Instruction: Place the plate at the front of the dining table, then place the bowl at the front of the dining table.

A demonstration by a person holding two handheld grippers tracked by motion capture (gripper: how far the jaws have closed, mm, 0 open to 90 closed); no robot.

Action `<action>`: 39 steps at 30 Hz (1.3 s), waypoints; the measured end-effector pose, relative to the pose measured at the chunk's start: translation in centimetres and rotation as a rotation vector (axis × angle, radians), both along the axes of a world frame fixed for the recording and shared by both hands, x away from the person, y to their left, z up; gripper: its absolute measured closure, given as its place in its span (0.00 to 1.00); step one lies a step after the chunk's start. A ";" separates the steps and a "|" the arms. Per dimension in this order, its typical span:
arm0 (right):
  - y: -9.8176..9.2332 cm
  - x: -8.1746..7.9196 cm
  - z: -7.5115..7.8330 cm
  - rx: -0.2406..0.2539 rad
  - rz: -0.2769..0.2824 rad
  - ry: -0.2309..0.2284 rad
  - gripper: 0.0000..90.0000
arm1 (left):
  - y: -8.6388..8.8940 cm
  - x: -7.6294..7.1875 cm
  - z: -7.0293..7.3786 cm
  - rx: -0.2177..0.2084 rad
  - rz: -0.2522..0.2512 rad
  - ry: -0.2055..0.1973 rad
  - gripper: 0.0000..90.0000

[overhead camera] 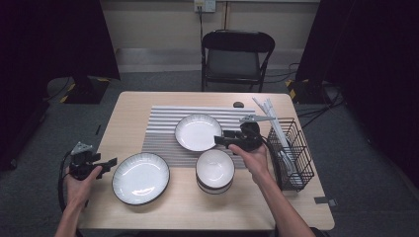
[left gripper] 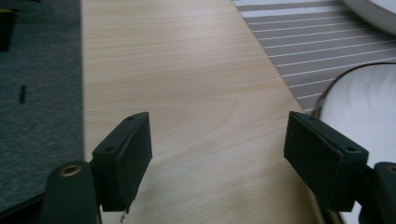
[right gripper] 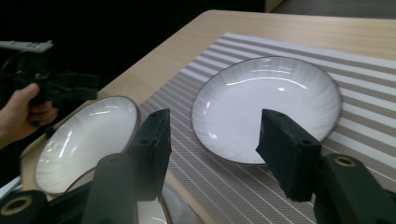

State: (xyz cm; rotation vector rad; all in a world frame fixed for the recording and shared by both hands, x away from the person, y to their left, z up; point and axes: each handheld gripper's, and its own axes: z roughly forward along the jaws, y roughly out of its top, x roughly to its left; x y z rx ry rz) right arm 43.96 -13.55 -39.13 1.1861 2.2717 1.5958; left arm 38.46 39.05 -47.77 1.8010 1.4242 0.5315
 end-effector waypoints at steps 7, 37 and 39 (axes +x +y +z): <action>-0.4 -1.1 -0.1 0.023 0.043 0.015 0.50 | -0.6 0.4 -1.8 0.089 -0.006 0.065 0.27; 0.4 -2.1 -2.0 -0.055 0.132 0.045 0.64 | -0.8 0.4 -2.5 0.129 0.009 0.008 0.25; 0.5 -2.0 -2.1 -0.055 0.144 0.045 0.65 | -0.8 0.4 -2.5 0.129 0.009 0.008 0.25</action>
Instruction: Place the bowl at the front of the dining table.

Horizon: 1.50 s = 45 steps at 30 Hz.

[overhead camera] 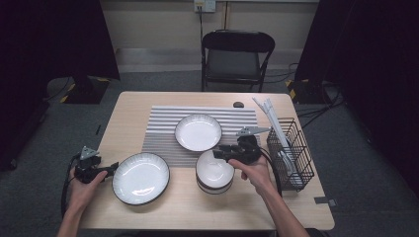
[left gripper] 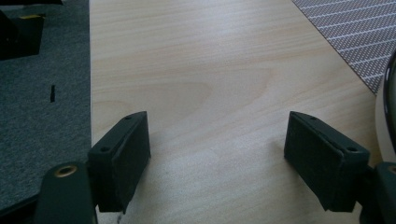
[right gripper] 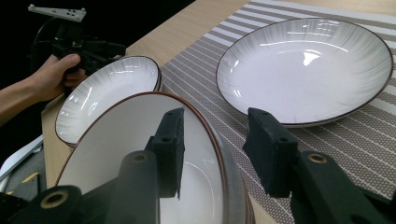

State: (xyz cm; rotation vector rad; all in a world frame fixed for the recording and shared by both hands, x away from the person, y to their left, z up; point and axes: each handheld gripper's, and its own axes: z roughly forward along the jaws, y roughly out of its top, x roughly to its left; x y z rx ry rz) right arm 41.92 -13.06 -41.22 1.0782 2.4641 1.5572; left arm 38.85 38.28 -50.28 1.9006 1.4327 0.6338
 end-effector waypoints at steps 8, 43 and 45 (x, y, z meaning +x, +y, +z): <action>0.3 0.1 -0.5 -0.031 0.035 -0.010 0.74 | 0.0 0.0 0.0 0.000 0.000 0.000 0.25; 0.6 -0.3 -0.1 -0.167 0.063 -0.045 0.91 | 0.0 0.0 0.0 0.000 0.000 0.000 0.25; 0.5 -0.4 -0.1 -0.164 0.057 -0.042 0.91 | 0.0 0.0 0.0 0.000 0.000 0.000 0.25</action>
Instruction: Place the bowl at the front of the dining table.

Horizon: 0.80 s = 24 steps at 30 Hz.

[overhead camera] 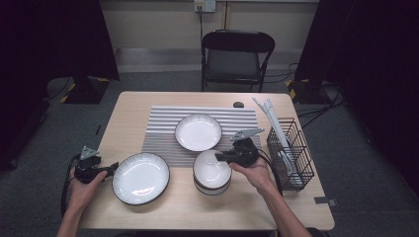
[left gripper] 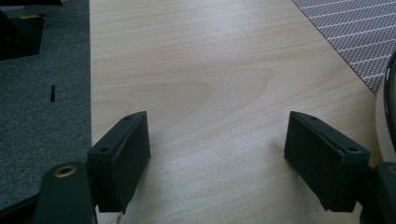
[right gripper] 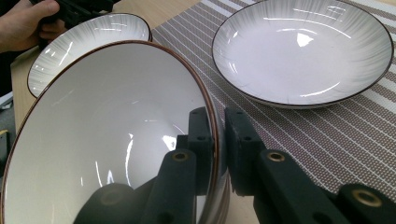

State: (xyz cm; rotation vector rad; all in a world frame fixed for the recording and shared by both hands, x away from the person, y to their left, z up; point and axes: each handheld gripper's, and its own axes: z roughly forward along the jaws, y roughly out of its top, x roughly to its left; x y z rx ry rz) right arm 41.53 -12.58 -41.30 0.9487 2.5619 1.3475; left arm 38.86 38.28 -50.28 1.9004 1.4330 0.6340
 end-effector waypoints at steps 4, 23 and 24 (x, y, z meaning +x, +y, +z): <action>0.0 -0.2 0.2 -0.011 -0.009 -0.013 0.91 | 0.0 0.0 0.0 0.000 0.000 0.000 0.25; -0.2 -0.1 0.4 0.019 -0.060 0.013 0.91 | 0.0 0.0 0.0 0.000 0.000 0.000 0.25; -0.2 -0.1 0.5 0.021 -0.060 0.014 0.91 | 0.0 0.0 0.0 0.000 0.000 0.000 0.25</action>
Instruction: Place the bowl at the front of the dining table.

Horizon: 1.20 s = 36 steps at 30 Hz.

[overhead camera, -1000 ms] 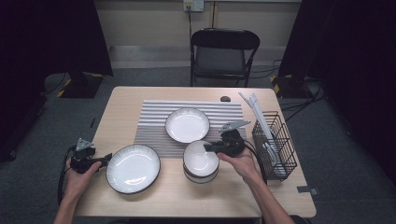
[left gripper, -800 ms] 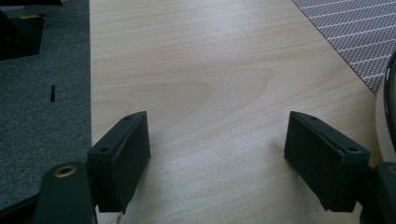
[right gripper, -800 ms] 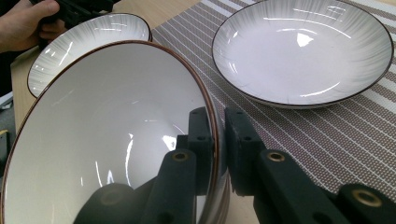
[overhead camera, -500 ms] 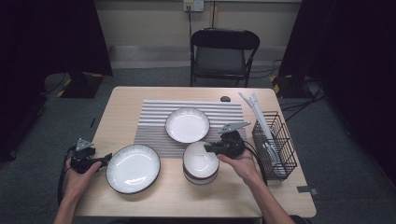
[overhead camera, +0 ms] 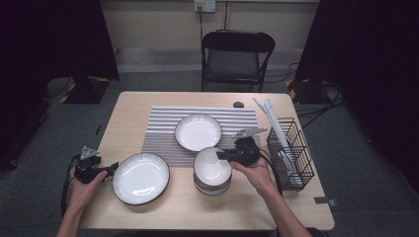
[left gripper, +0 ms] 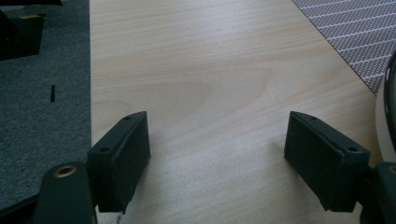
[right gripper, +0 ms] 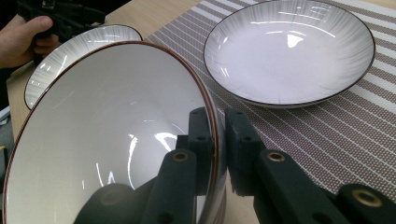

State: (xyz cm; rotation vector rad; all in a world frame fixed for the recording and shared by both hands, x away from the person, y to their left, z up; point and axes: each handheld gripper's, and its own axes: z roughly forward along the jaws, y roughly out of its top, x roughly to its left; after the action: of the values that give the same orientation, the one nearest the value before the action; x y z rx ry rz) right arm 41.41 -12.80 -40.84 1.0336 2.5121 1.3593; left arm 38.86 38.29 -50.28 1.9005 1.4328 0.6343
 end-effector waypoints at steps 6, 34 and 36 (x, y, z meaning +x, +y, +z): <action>0.0 0.0 0.1 -0.001 -0.012 0.005 0.91 | 0.0 0.0 0.0 0.000 -0.001 0.000 0.24; 0.2 0.1 1.8 0.048 -0.055 0.011 0.91 | 0.0 0.0 0.0 0.000 -0.002 -0.001 0.24; 0.2 0.2 2.1 0.057 -0.054 0.000 0.91 | 0.0 0.0 0.0 0.001 -0.002 0.001 0.24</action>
State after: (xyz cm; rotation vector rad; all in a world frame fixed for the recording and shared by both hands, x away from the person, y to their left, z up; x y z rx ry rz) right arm 41.57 -12.55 -38.78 1.1042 2.4399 1.4238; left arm 38.89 38.31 -50.28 1.9025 1.4314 0.6341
